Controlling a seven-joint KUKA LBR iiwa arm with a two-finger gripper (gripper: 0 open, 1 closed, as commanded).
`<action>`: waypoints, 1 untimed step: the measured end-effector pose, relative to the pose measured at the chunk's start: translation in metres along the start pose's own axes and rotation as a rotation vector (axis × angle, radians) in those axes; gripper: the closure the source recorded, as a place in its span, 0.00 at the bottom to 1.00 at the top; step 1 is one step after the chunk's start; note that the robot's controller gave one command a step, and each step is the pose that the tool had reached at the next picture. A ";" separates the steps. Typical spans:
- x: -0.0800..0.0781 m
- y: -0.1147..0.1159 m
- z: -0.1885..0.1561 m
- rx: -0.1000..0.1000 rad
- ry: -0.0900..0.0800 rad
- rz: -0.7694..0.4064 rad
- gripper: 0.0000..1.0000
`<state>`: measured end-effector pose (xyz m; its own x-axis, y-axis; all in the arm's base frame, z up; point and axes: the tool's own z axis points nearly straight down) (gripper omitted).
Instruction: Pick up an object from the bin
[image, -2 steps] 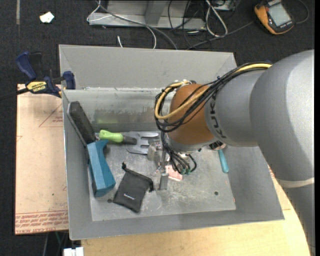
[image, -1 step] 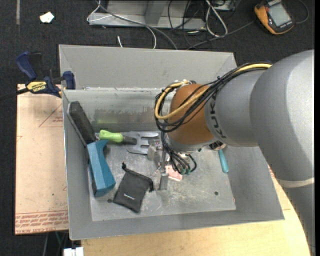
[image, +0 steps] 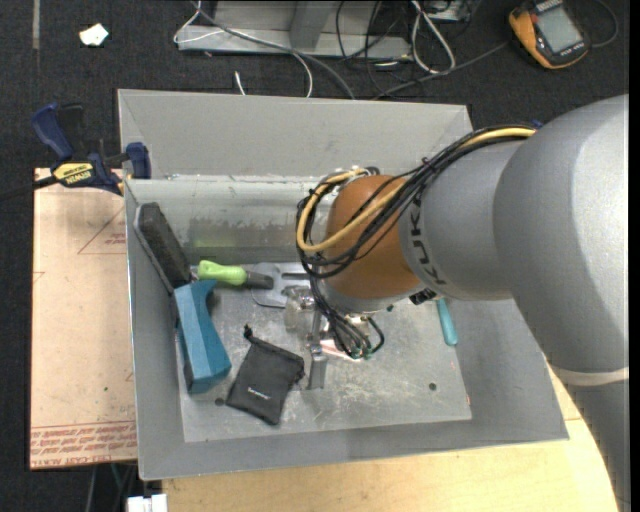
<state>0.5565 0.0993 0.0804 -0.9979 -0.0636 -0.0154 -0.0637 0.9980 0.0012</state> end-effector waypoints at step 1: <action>-0.001 0.006 -0.004 -0.001 -0.002 -0.015 0.00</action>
Offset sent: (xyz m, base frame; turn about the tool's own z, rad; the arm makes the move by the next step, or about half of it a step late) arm -0.0079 0.0008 0.0018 -0.0296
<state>0.5573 0.1055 0.0845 -0.9968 -0.0783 -0.0172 -0.0783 0.9969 0.0017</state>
